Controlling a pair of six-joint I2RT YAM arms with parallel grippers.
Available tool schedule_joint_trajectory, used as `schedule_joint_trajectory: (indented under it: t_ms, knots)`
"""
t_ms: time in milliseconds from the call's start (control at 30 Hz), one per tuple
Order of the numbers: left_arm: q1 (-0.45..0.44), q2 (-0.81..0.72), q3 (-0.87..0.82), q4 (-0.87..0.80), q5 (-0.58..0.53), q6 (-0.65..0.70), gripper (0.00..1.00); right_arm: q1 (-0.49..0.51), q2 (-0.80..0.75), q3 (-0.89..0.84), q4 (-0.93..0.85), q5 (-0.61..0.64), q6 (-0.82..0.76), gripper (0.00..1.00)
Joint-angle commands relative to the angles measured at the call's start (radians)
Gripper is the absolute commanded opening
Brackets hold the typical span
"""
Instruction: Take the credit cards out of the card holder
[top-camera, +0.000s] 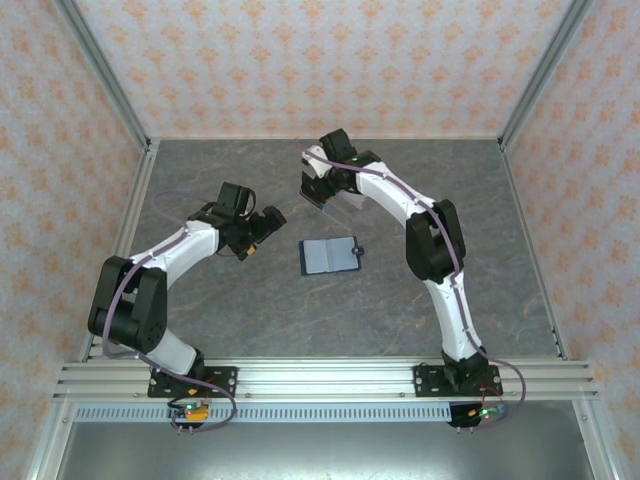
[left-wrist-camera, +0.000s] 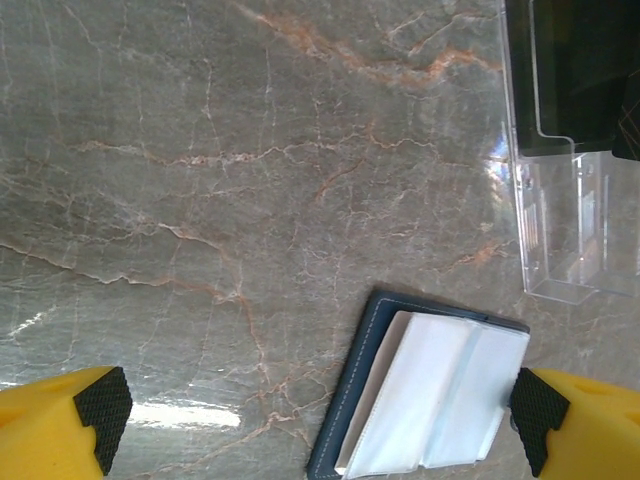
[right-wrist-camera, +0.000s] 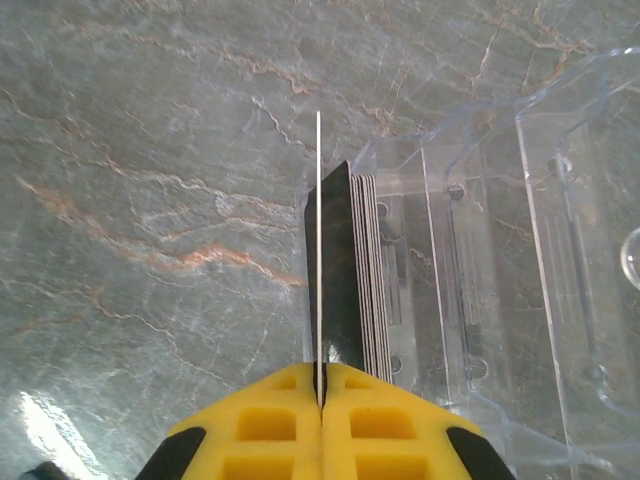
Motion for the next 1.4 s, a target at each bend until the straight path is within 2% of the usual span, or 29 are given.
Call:
schedule_joint_trajectory:
  t_ms: [0,533,800,1100,1367]
  knots:
    - [0.012,0.019,0.025,-0.022,0.015,0.024,1.00,0.005,0.037,0.058,-0.051,0.033,-0.055,0.00]
    - [0.012,0.018,0.021,-0.028,0.023,0.031,1.00,0.001,0.119,0.144,-0.088,0.064,-0.081,0.00]
    - [0.012,0.016,0.022,-0.030,0.027,0.030,1.00,0.003,0.122,0.169,-0.095,0.075,-0.058,0.20]
    - [0.013,0.006,0.028,-0.039,0.022,0.030,1.00,0.002,-0.003,0.155,-0.141,0.039,0.050,0.29]
    - [0.012,-0.012,0.040,-0.076,0.018,0.061,1.00,0.002,-0.242,-0.090,-0.131,0.052,0.328,0.42]
